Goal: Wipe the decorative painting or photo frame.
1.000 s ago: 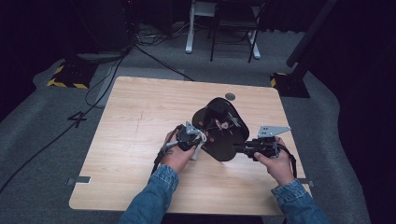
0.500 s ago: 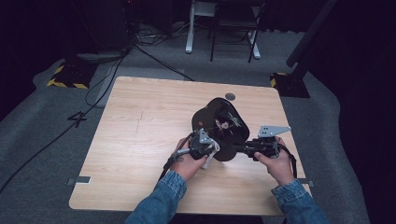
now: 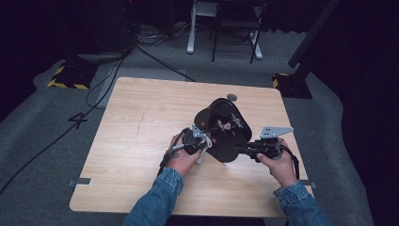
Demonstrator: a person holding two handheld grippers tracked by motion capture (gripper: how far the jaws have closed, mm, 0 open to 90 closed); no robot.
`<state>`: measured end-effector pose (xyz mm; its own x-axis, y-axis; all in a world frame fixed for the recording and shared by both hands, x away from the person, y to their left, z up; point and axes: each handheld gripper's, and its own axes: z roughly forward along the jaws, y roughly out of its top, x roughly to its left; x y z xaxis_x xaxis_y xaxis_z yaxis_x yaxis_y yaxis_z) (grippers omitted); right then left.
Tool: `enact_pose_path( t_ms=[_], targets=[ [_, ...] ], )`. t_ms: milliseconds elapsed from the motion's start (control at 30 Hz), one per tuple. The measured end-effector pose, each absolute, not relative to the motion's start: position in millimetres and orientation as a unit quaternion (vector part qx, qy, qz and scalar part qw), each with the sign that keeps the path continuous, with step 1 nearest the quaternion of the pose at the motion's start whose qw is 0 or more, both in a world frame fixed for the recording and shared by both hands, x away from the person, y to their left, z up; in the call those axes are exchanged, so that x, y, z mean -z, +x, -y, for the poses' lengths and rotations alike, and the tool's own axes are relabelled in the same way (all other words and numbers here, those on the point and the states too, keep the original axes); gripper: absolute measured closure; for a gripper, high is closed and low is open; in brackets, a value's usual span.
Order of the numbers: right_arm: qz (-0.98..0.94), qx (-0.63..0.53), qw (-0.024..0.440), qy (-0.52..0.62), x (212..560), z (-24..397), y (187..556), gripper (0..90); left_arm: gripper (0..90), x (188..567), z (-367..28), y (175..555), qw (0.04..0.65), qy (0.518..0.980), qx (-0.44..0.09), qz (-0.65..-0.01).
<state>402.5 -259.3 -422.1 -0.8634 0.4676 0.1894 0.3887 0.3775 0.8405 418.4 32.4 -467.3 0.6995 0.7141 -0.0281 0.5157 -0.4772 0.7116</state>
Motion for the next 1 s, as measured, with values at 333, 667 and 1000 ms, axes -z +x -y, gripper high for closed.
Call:
enact_pose_path(
  t_ms=[333,667,1000],
  targets=[
    [-0.827,-0.497,0.038,0.259,422,259,403,76.9,79.6,473,-41,422,0.351,0.845,-0.137,-0.38],
    [-0.826,-0.498,0.036,0.26,422,259,403,77.1,79.4,472,-13,404,0.366,0.864,-0.096,-0.333],
    [-0.824,-0.499,0.036,0.266,423,262,404,78.2,79.5,473,-3,398,0.366,0.869,-0.093,-0.32]
  ],
)
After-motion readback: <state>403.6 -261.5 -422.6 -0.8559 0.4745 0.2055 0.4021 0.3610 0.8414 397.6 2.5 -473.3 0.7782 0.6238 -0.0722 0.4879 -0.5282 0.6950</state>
